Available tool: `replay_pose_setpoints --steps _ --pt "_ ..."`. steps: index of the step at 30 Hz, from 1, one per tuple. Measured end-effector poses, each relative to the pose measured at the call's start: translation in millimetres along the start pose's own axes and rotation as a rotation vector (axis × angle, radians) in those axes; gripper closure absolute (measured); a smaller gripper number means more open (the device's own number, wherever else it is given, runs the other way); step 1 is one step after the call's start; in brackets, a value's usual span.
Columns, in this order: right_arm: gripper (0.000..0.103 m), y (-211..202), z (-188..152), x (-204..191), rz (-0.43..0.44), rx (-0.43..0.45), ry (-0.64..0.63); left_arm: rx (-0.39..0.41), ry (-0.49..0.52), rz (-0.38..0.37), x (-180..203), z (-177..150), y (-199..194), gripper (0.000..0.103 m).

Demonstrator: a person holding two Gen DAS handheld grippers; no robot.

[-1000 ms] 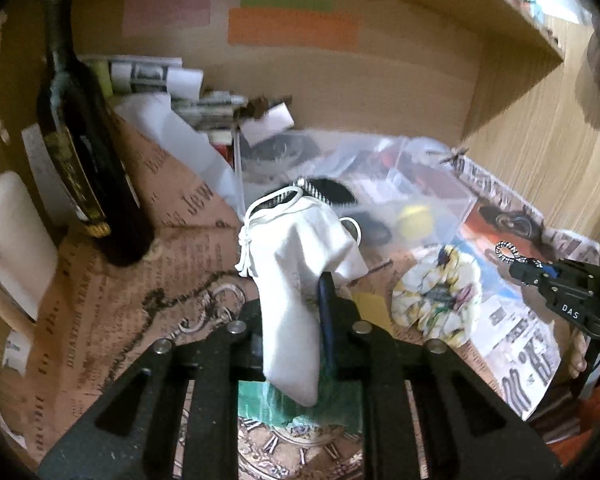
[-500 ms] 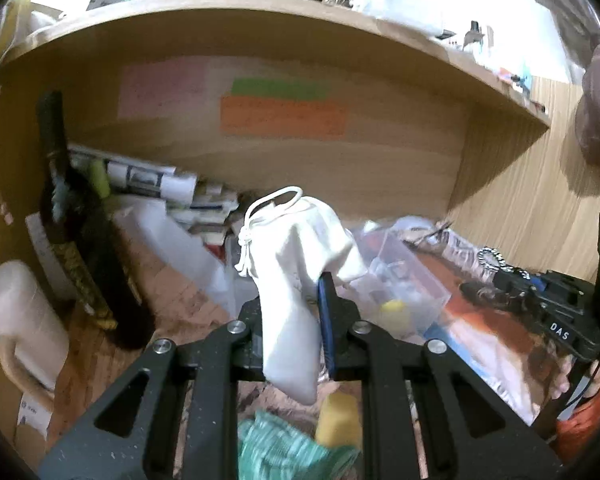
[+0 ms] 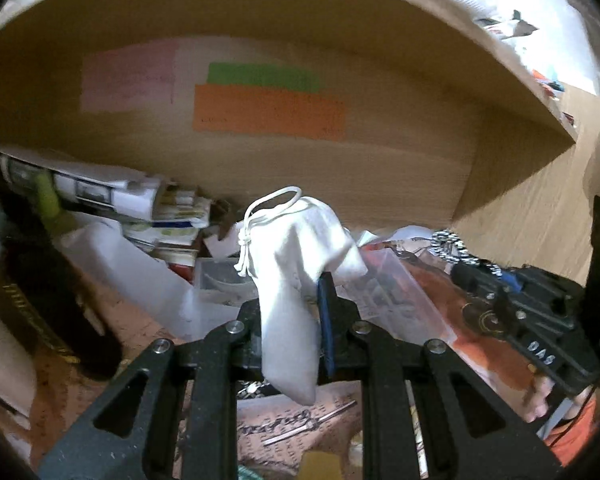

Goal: Organize soft objects
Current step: 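Lower both held items into the clear bin and open both tools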

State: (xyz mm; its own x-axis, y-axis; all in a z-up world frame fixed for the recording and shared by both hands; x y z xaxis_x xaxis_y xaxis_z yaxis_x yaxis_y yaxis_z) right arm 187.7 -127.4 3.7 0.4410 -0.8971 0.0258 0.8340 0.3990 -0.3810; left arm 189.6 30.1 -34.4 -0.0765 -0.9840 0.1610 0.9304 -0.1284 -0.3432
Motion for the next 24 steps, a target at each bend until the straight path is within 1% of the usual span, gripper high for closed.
replay_pose_setpoints --steps 3,8,10,15,19,22,23,24 --pt "0.091 19.9 -4.1 5.7 -0.008 -0.041 0.015 -0.045 0.001 -0.001 2.4 -1.4 18.4 0.085" --pt "0.091 54.6 -22.6 16.6 -0.036 -0.137 0.016 -0.150 -0.009 -0.014 2.1 -11.0 53.2 0.085" --pt "0.091 65.3 -32.7 19.7 -0.046 -0.178 0.013 -0.197 -0.005 -0.008 3.0 -18.2 68.0 0.085" --pt "0.091 82.5 -52.2 23.8 -0.051 -0.255 0.008 -0.287 0.025 0.002 5.9 -37.8 98.4 0.085" --pt "0.091 90.3 -62.1 19.2 -0.042 -0.299 -0.031 -0.324 0.042 0.014 9.0 -48.1 110.0 0.085" --pt "0.090 90.1 -63.2 13.3 -0.048 -0.298 -0.063 -0.332 0.060 0.022 12.1 -51.0 114.0 0.084" --pt "0.088 90.3 -63.1 12.1 -0.044 -0.300 -0.064 -0.335 0.066 0.022 11.0 -54.2 114.0 0.082" --pt "0.087 89.4 -62.9 11.0 -0.037 -0.301 -0.064 -0.340 0.073 0.020 12.8 -55.3 114.1 0.076"
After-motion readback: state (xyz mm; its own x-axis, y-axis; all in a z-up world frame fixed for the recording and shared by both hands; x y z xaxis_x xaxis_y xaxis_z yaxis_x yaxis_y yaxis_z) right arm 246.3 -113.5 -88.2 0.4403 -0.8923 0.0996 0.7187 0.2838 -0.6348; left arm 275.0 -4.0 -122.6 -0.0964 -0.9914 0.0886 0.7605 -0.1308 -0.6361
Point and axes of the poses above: each gripper's, at about its wrist camera, not at the fingertips, and y roughly the way its jaws point, x to its right, z to its top, the point moved 4 cm from there along y, roughly the way its jaws point, and after that the axes turned 11 degrees about x, right-handed, at the moved point
